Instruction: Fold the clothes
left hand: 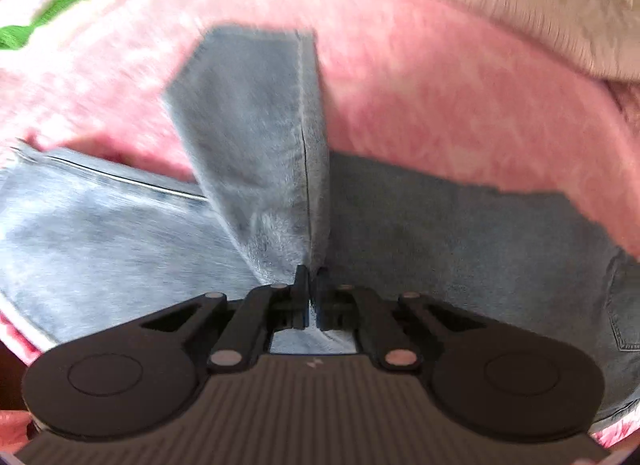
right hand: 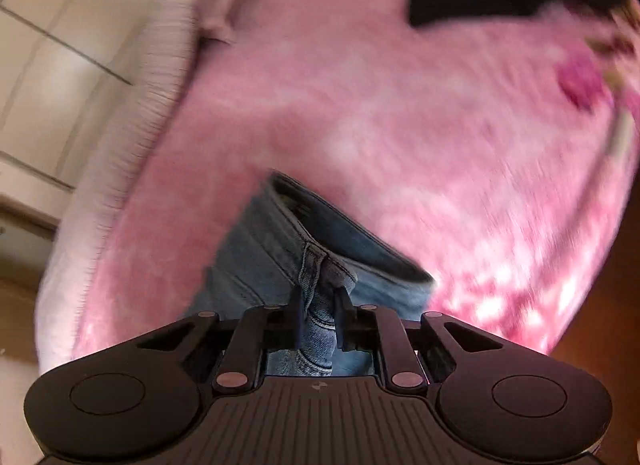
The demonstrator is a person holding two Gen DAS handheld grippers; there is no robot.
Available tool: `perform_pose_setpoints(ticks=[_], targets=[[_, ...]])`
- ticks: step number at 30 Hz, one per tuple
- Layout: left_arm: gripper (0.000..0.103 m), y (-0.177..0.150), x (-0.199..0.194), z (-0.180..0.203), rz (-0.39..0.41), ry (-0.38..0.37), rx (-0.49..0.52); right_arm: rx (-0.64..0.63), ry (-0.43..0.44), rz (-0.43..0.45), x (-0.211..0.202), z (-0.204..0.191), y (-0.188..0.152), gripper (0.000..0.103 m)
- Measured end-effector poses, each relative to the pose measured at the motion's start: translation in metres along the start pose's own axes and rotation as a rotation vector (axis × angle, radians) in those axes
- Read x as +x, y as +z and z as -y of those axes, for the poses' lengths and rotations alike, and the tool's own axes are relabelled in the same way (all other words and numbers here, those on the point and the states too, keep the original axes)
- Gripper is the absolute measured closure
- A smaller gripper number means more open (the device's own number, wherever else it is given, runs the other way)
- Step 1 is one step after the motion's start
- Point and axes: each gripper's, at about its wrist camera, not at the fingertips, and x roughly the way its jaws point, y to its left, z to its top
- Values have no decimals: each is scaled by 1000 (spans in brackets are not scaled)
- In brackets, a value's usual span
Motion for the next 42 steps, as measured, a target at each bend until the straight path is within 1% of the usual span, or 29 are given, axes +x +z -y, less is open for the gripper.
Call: perform_pose_setpoints(ticks=[2,5,8,11,14,15,16,17,18,19,20,21,22,25,27,28,30,32,34,36,39,42], targets=[[102,-15,-12,-6,16,15,-7,-24,4,3,-6,-1,1,90],[102,-37,-23,-9,20,24,-6,-19,-38,-26,-3,11,-3,90],[102,-52,-25,-4,26,49,45,-16,-54,-35,-3,17,-7,90],[102,-62,-8,-2,-2,76,71,-43,-90,-51,3,19,-10,90],[101,-68,8,2,-27,94,95,-60,-144,-82,15,22,-12,89],[100,-67,9,3,-34,100,99,-63,-161,-93,18,22,-12,87],[99,-64,8,3,-40,106,98,-93,-192,-97,17,15,-11,86],[98,-62,4,3,-44,109,101,-126,-225,-101,15,8,-9,78],[94,-61,-1,3,-46,109,106,-159,-257,-104,13,0,-7,72],[89,-59,-7,1,-42,107,104,-192,-290,-108,11,-8,-5,72],[87,-56,-15,-2,-32,103,97,-229,-306,-91,6,-18,-3,72],[84,-54,-22,-5,-23,98,90,-265,-300,-63,0,-29,-3,71],[84,-52,-29,-8,-14,94,82,-302,-291,-34,-6,-39,-2,71],[85,-45,-40,-20,17,83,83,-383,-232,-28,-3,-69,-4,71],[86,-40,-38,-33,20,102,82,-426,-191,-78,14,-90,-10,71],[89,-36,-34,-42,18,122,72,-440,-176,-99,24,-101,-14,71],[90,-28,-30,-65,26,150,13,-473,-133,-128,43,-125,-26,71],[90,-19,-27,-92,50,168,-50,-511,-77,-157,63,-154,-41,71],[90,-8,-19,-119,67,174,-79,-549,-21,-182,82,-184,-57,71],[90,4,-10,-146,80,177,-99,-585,13,-208,102,-214,-77,71],[90,25,20,-187,73,158,-109,-598,16,-260,135,-248,-109,71],[89,44,47,-222,63,132,-70,-582,-5,-319,170,-274,-142,71]])
